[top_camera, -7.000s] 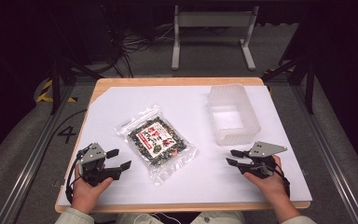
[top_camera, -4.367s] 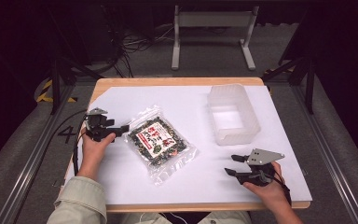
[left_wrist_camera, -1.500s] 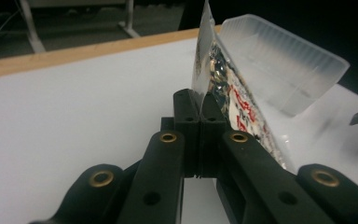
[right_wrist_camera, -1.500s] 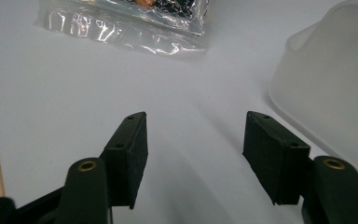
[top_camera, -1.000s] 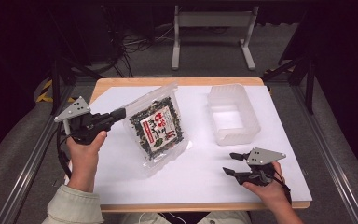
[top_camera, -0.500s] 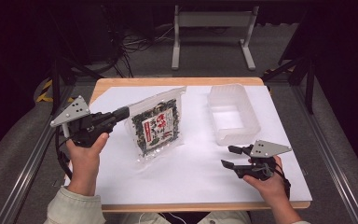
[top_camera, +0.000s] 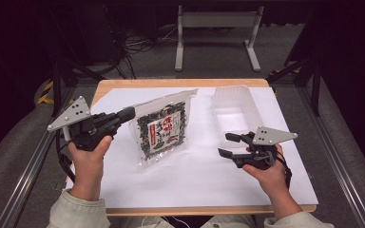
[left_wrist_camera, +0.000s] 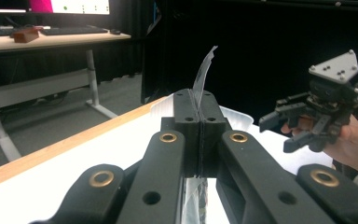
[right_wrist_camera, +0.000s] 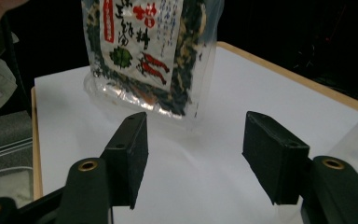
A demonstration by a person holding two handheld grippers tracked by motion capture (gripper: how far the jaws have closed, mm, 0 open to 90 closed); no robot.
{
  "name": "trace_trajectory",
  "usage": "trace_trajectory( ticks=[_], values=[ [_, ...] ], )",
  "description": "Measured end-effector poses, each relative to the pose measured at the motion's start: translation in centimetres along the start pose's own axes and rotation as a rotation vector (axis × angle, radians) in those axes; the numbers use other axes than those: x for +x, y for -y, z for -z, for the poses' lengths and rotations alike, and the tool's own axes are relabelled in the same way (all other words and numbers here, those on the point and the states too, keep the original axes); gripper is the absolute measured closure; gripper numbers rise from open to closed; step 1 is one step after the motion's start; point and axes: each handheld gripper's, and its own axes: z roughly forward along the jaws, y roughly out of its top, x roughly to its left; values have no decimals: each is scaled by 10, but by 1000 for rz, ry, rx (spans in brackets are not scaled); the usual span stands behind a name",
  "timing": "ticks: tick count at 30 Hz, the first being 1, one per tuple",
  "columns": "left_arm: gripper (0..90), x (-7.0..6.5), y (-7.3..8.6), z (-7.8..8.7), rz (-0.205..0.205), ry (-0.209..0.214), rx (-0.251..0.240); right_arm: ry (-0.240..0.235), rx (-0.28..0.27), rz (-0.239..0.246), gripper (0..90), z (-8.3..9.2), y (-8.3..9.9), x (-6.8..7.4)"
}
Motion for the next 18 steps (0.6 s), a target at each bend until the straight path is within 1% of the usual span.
trace_trajectory(
  ticks=[2,4,6,8,9,13,16,18],
  values=[
    [898,-1,-1,0,2,7,-4,-10,-10,5,388,-2,-9,-1],
    [898,-2,-2,-1,5,23,-2,-19,-19,15,379,-6,-19,-2],
    [898,-2,-2,-1,4,28,-1,-24,-23,17,376,-7,-23,-3],
    [898,-4,-2,-2,4,36,-4,-39,-38,14,366,-12,-33,-5],
    [898,-4,-2,-2,4,36,-4,-39,-38,14,366,-12,-33,-5],
    [898,-9,-4,-1,-4,51,-12,-54,-63,12,342,-21,-47,-9],
    [897,-11,-5,0,-8,57,-15,-54,-68,14,336,-24,-50,-10],
    [897,-14,-7,1,-14,64,-18,-63,-73,9,329,-28,-53,-11]
  ],
)
